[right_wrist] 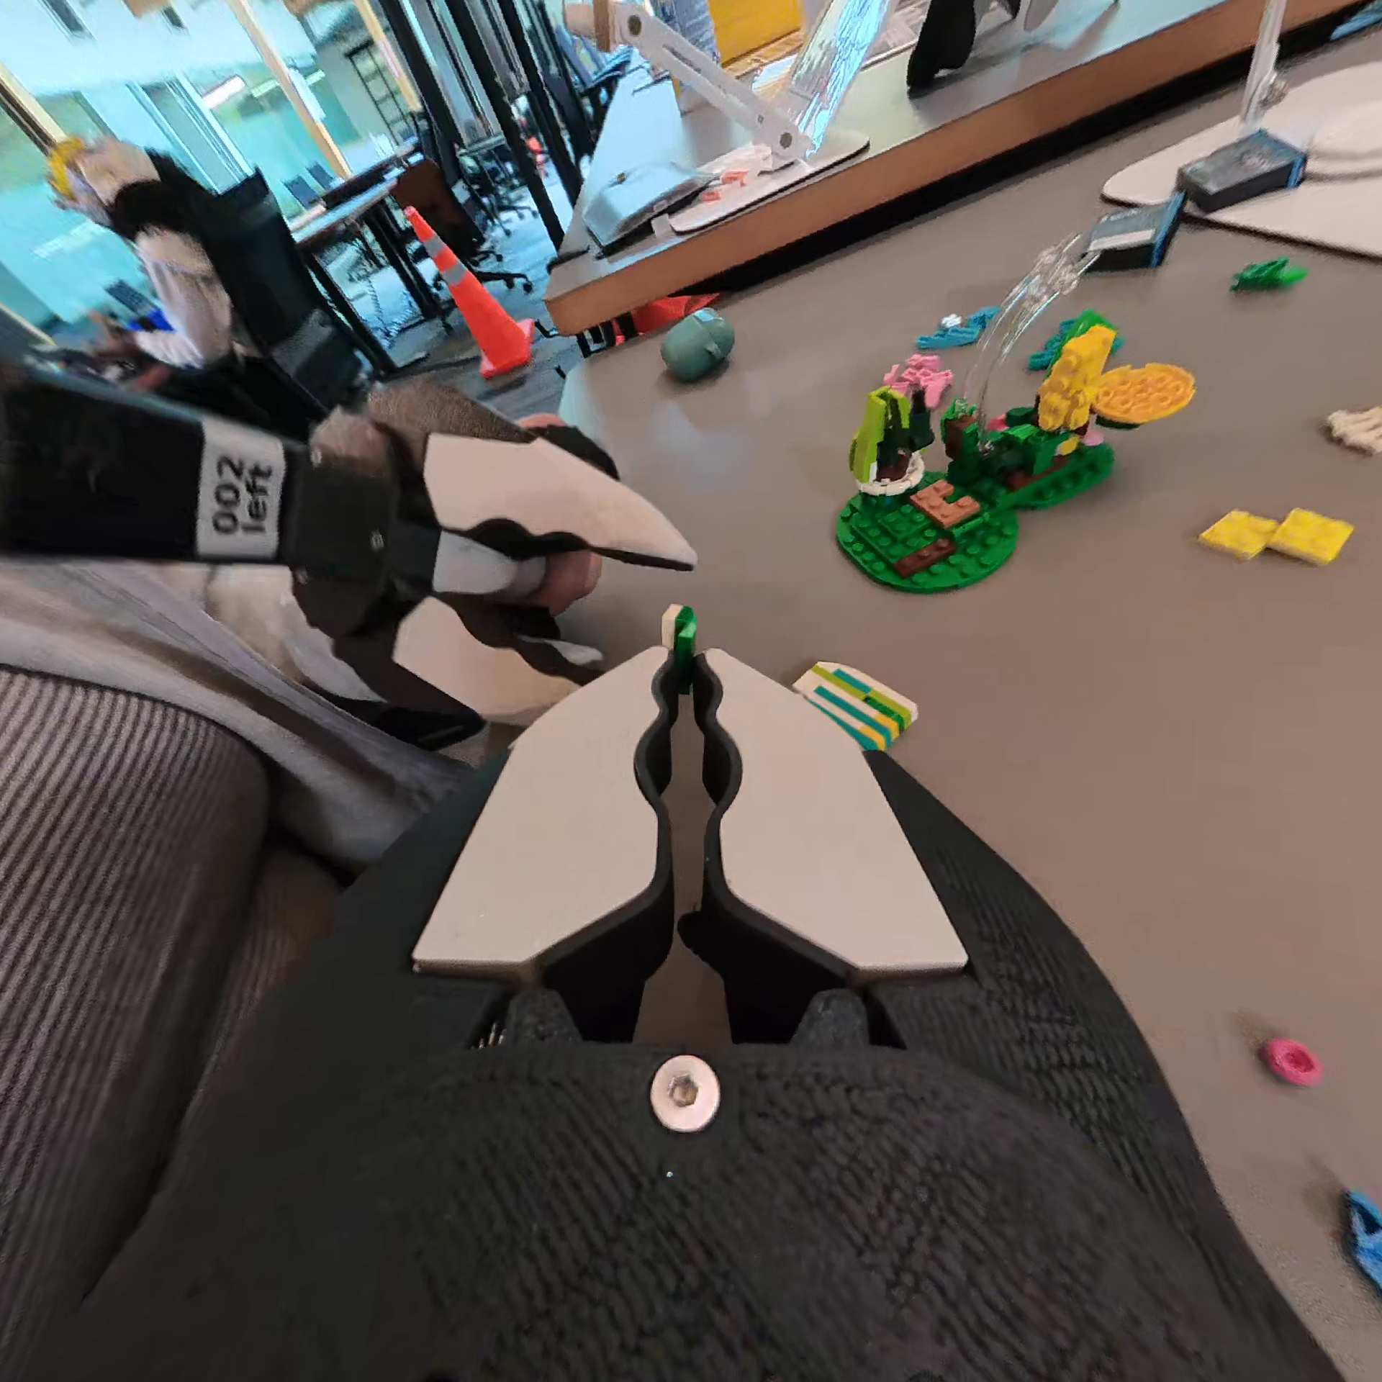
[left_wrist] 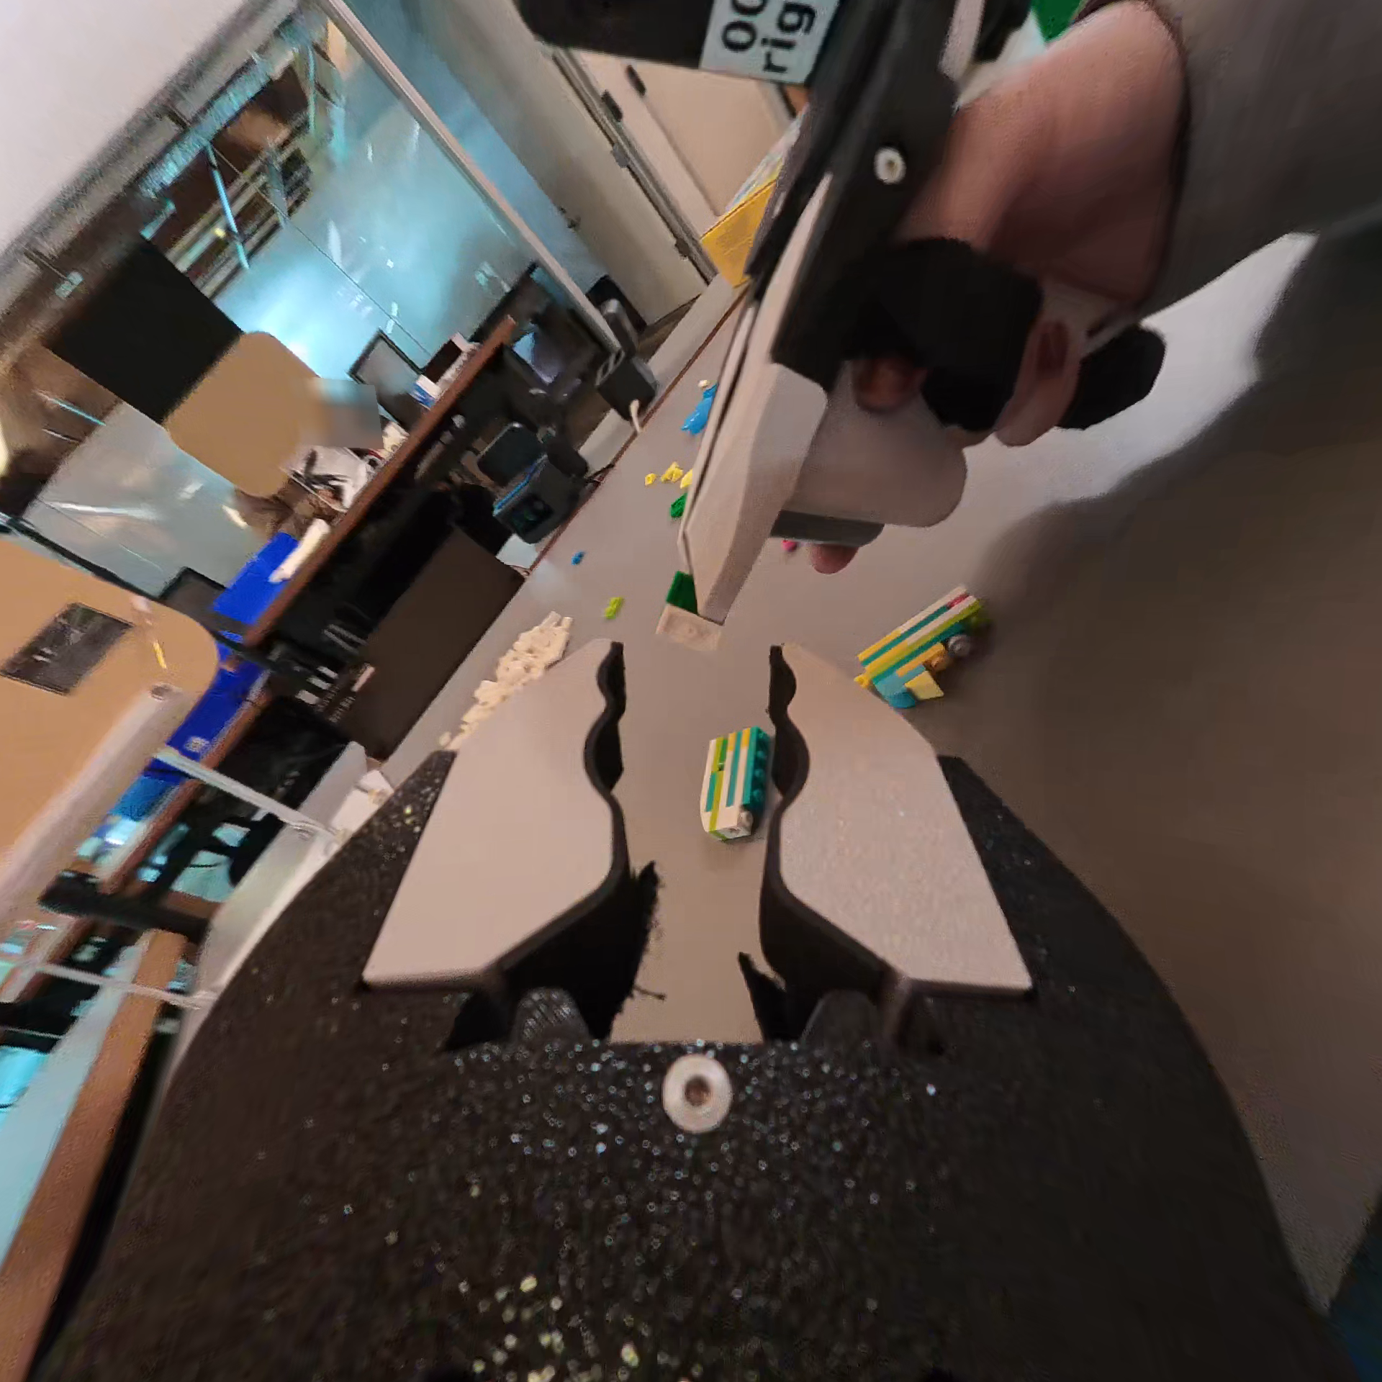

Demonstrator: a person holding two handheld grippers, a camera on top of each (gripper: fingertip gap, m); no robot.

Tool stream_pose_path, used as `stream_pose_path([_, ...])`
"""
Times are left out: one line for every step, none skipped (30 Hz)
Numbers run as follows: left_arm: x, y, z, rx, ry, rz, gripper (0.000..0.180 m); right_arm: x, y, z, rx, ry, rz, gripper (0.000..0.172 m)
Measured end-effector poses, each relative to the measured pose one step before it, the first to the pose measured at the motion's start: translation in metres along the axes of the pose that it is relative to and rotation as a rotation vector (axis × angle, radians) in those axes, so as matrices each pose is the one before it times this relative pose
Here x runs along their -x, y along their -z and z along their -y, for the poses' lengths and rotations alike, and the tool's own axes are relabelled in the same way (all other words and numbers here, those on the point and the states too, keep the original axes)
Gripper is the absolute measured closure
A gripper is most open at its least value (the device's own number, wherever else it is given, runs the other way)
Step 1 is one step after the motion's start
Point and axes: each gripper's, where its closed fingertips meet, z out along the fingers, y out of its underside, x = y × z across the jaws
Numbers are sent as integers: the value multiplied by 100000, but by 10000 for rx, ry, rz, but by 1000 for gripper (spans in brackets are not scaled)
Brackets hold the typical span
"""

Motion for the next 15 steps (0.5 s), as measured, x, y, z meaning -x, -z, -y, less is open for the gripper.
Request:
stream_pose_path([-237,-41,138,-22,-220,35,148,175,-15,-31,14,-189,138,170])
stream_pose_path([-191,33,248,-115,-81,-29,154,139,-48,-97,53,-114,86,170])
stream_pose_path([-80,40,142,-25,-72,-11,156,115,-53,-152,107,-75,70,170])
stream_pose_path([11,26,109,-9,-131,33,156,75,-35,-133,92,-59,44,170])
stream_pose_path([76,22,52,14,-186,102,156,39,-21,-76,34,-73,26,170])
stream_pose_path([-53,-19,-58,86,-217,32,156,87,-14,-46,14,-82,77,170])
stream_pose_path([-118,-69,-117,119,-227,22,157,122,-13,6,-26,-76,102,170])
stream_pose_path([33,-48,-84,94,-280,148,159,35,-13,-28,-6,-101,38,170])
stream_pose_path([91,-10,-128,121,-320,159,163,-22,-28,-104,40,-53,7,170])
stream_pose_path([-63,-21,-100,124,-197,-18,163,-54,-31,-100,22,-7,-18,170])
stream_pose_path([-110,-17,-84,92,-20,-97,164,-46,-34,-95,28,2,-27,170])
stream_pose_path([-69,17,-26,26,52,-119,164,-22,-9,-86,27,62,-22,170])
stream_pose_path([-113,1,-93,57,48,-199,164,-5,-26,-69,24,134,-48,170])
stream_pose_path([-137,-15,-108,49,149,-252,164,-43,-43,-112,51,285,-133,170])
stream_pose_path([-117,-1,-91,-31,329,-269,164,-48,-41,-116,74,452,-186,170])
